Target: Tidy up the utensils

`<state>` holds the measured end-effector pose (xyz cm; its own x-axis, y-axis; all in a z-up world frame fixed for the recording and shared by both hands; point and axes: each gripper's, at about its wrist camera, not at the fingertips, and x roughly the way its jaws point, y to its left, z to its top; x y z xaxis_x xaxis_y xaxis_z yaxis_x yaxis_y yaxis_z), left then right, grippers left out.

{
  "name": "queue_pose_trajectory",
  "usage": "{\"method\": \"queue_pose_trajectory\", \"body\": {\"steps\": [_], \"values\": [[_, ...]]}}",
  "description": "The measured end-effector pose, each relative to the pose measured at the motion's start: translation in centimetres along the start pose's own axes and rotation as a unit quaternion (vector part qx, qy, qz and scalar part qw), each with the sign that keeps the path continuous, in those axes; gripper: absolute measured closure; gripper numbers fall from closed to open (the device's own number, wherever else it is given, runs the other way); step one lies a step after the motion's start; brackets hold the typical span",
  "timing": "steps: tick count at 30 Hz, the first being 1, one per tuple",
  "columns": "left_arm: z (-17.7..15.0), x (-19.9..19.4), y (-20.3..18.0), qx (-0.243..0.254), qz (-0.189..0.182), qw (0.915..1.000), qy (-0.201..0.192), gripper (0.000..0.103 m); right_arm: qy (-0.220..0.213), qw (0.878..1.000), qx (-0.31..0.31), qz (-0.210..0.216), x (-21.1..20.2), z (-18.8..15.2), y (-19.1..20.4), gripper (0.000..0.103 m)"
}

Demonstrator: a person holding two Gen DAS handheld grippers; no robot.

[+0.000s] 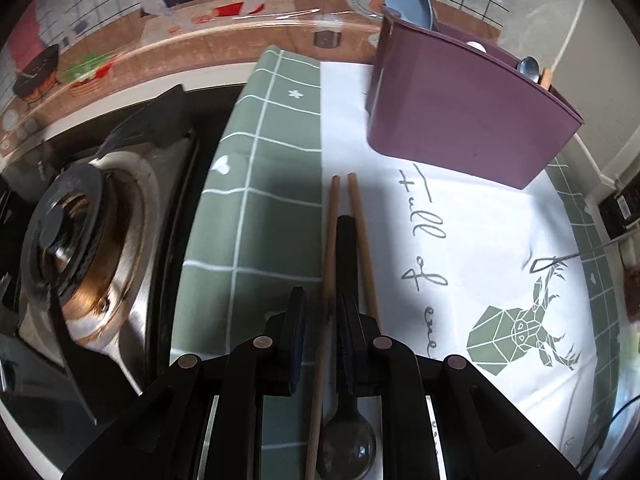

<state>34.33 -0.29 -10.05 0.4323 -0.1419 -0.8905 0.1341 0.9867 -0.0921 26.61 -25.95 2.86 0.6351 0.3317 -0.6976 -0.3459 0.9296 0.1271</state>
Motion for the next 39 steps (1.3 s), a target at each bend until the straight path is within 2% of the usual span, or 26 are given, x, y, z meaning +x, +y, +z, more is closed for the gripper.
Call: {"method": "queue_pose_trajectory", "body": {"steps": [6,9,10,13,17,22,25,28,30,33,35,36,38,39], "values": [[1.8,1.0,-0.1,0.004,-0.034,0.9987,0.036,0.087,0.004,1.000,0.003,-0.003,0.1,-0.6,0.6,0.073],[1.7,0.8,-0.7,0.018,-0.032,0.9987,0.035,0.093,0.001,1.000,0.006,-0.007,-0.3,-0.9,0.7,0.073],[1.5,0.5,-0.7,0.017,-0.032,0.9989,0.031,0.098,0.000,1.000,0.008,-0.007,-0.4,-0.9,0.6,0.073],[0.8,-1.9,-0.3,-0.009,-0.055,0.9984,-0.010,0.099,-0.009,1.000,0.019,-0.011,-1.3,-1.0,0.5,0.073],[-0.3,-5.9,-0.1,-0.030,-0.097,0.9930,-0.060,0.099,-0.014,0.999,0.023,-0.019,-2.4,-1.2,0.5,0.073],[-1.0,-9.7,-0.9,-0.034,-0.133,0.9842,-0.111,0.099,-0.015,0.999,0.024,-0.030,-3.2,-1.6,1.1,0.073],[-0.2,-12.6,-1.7,-0.025,-0.143,0.9778,-0.151,0.099,-0.023,0.999,0.028,-0.033,-3.7,-1.6,1.2,0.073],[2.7,-17.1,-2.3,-0.024,-0.167,0.9644,-0.204,0.099,-0.046,0.998,0.036,-0.035,-5.3,-0.3,1.2,0.073],[5.6,-21.2,-2.9,-0.021,-0.183,0.9482,-0.258,0.099,-0.074,0.996,0.024,-0.042,-7.2,2.1,1.4,0.074],[9.3,-27.0,-4.1,-0.012,-0.183,0.9131,-0.364,0.098,-0.140,0.988,0.003,-0.062,-11.4,6.9,1.8,0.073],[10.8,-28.8,-4.6,-0.011,-0.172,0.8915,-0.419,0.098,-0.174,0.982,-0.008,-0.071,-14.0,10.3,2.0,0.073],[11.5,-29.0,-4.9,-0.012,-0.172,0.8844,-0.434,0.098,-0.186,0.979,-0.010,-0.079,-14.8,11.9,1.9,0.073],[12.7,-27.9,-5.3,-0.017,-0.170,0.8753,-0.453,0.098,-0.189,0.978,-0.010,-0.084,-15.1,13.8,1.6,0.073],[13.2,-26.9,-5.5,-0.018,-0.168,0.8742,-0.455,0.098,-0.185,0.979,-0.006,-0.081,-14.8,14.5,1.3,0.073]]}}
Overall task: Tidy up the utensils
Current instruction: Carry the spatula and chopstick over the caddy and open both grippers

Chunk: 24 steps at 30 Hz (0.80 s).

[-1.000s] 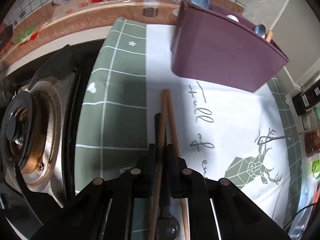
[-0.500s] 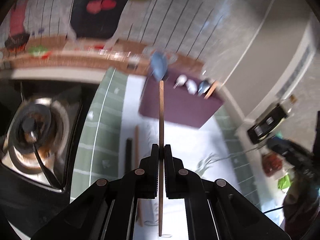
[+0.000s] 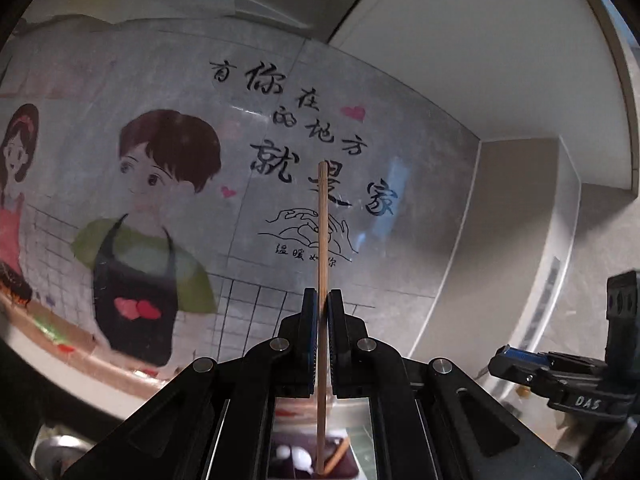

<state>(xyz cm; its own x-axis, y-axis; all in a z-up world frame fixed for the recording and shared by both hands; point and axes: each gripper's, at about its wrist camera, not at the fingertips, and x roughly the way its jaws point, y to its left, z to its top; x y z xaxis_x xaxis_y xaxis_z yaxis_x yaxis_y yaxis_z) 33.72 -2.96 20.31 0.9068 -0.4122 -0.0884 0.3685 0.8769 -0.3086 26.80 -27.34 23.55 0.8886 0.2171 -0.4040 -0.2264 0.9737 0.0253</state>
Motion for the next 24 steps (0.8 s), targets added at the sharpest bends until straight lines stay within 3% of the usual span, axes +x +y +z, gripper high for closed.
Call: {"method": "queue_pose_trajectory", "body": {"steps": [4,11,20,24], "values": [[-3.8,3.9,1.2,0.010,0.022,0.9997,-0.008,0.098,0.034,0.999,0.017,0.013,4.1,-0.9,-1.1,0.073],[-9.2,8.7,4.0,-0.003,0.041,0.9981,0.045,0.098,0.136,0.989,0.049,0.036,11.8,-5.0,-2.7,0.073],[-13.6,12.0,5.5,-0.020,0.058,0.9938,0.092,0.098,0.190,0.981,0.037,0.032,16.3,-7.6,-2.9,0.073],[-16.2,12.8,6.5,-0.044,0.057,0.9887,0.131,0.093,0.228,0.971,0.047,0.053,18.4,-9.0,-3.3,0.072]]}}
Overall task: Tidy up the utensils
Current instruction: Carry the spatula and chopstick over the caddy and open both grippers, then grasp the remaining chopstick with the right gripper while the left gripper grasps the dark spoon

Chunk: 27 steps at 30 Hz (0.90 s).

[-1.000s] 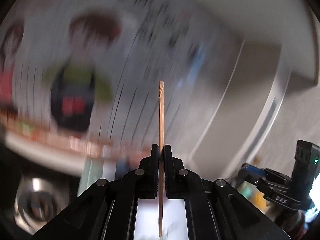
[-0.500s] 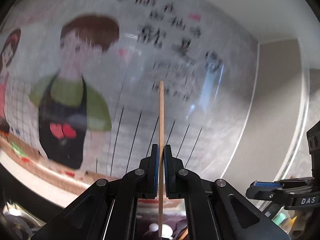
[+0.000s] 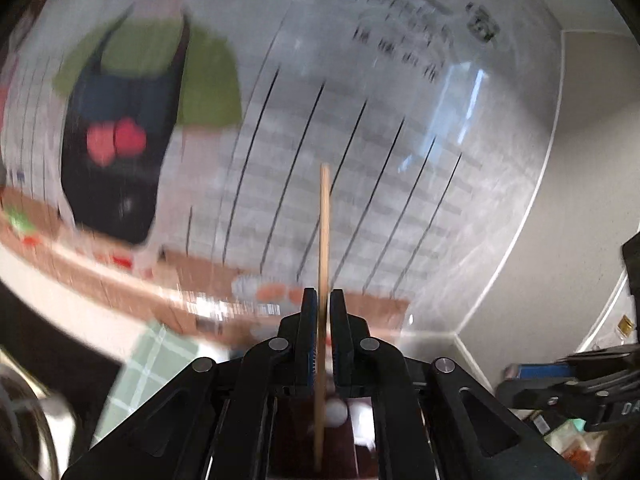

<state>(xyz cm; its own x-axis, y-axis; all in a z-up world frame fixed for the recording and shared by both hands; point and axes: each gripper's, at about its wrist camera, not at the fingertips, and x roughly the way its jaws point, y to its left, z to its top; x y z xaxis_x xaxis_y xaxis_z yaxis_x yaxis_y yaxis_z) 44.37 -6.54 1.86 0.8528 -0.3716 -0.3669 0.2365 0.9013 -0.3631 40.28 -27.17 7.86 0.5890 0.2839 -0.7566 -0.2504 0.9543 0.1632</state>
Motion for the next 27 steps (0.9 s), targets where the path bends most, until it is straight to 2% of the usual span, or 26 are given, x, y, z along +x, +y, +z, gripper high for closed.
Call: {"method": "queue_pose_trajectory", "body": {"steps": [2,4,6,10,14,16,21,27], "values": [[-0.5,0.2,0.4,-0.006,0.005,0.9998,0.018,0.072,0.022,0.999,0.022,0.027,1.5,-0.3,-0.8,0.070],[-0.1,-1.0,0.7,-0.012,0.004,0.9998,0.016,0.064,0.027,0.998,0.040,0.038,2.2,-0.5,-1.4,0.069],[0.9,-2.9,0.8,-0.017,0.004,0.9998,0.011,0.063,0.007,0.998,0.044,0.034,1.4,-0.7,-1.6,0.067],[2.7,-8.0,0.9,-0.001,0.038,0.9992,0.008,0.060,-0.059,0.998,0.027,0.013,-2.6,-1.7,-0.1,0.064],[1.8,-13.1,2.5,0.011,0.090,0.9951,0.039,0.054,-0.081,0.996,0.025,0.003,-5.2,-4.1,1.7,0.063],[0.5,-15.1,3.6,0.011,0.099,0.9930,0.064,0.054,-0.074,0.997,0.029,0.004,-5.5,-5.8,2.7,0.062],[-3.9,-19.5,7.0,0.009,0.131,0.9850,0.111,0.054,-0.023,0.998,0.050,0.028,-3.6,-10.1,5.9,0.062],[-9.1,-24.0,10.7,0.022,0.175,0.9705,0.164,0.054,0.039,0.997,0.057,0.036,1.2,-13.9,11.3,0.062]]}}
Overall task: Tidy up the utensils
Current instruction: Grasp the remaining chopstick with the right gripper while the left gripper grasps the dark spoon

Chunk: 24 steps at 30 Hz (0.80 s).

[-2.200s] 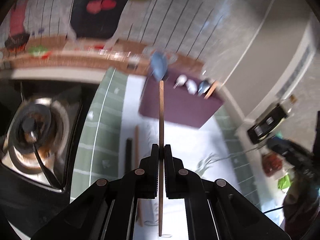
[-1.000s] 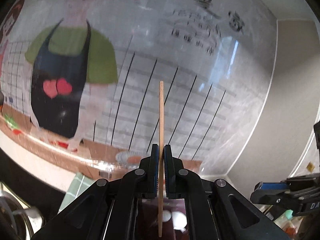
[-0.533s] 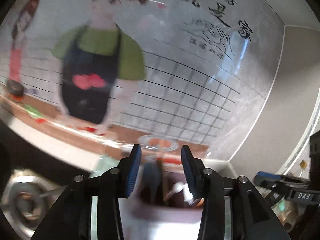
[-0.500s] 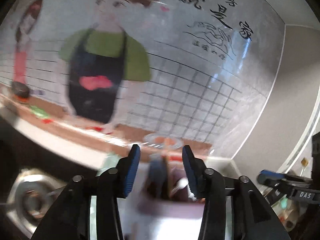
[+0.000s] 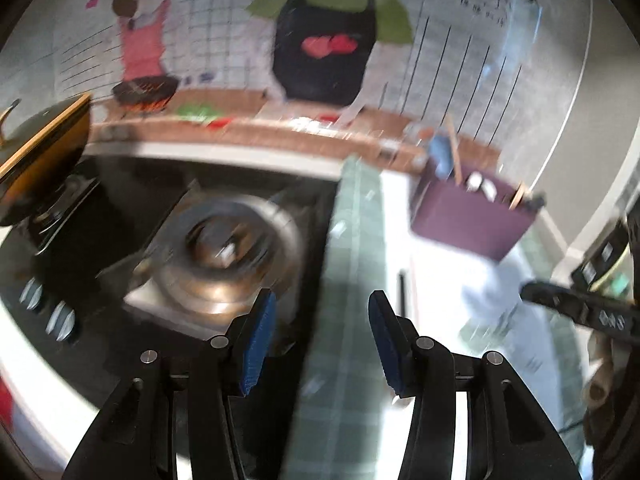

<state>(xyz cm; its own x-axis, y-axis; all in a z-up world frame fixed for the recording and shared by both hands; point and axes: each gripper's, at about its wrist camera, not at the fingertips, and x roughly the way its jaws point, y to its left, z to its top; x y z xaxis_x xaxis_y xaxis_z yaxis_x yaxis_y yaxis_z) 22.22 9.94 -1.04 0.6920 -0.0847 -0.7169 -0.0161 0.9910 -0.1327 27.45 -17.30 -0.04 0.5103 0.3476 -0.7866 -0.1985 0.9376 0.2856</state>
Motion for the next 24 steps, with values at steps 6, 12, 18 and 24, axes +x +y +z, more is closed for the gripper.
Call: {"method": "queue_pose_trajectory", "body": {"steps": [6,12,18,24], "values": [[-4.8,-1.6,3.0,0.014,0.020,0.9992,0.031,0.054,0.035,0.999,-0.015,-0.036,5.6,-3.2,4.0,0.062],[-6.8,-2.6,4.5,0.014,0.022,0.9985,0.048,0.054,0.021,0.997,-0.031,-0.062,8.3,-4.2,6.2,0.079],[-6.9,-3.4,4.4,0.025,0.025,0.9984,0.044,0.054,0.029,0.996,-0.022,-0.076,10.2,-3.4,6.5,0.082],[-6.6,-3.3,3.7,0.030,0.021,0.9984,0.043,0.054,0.051,0.995,-0.017,-0.085,11.6,-3.3,5.4,0.085]]}}
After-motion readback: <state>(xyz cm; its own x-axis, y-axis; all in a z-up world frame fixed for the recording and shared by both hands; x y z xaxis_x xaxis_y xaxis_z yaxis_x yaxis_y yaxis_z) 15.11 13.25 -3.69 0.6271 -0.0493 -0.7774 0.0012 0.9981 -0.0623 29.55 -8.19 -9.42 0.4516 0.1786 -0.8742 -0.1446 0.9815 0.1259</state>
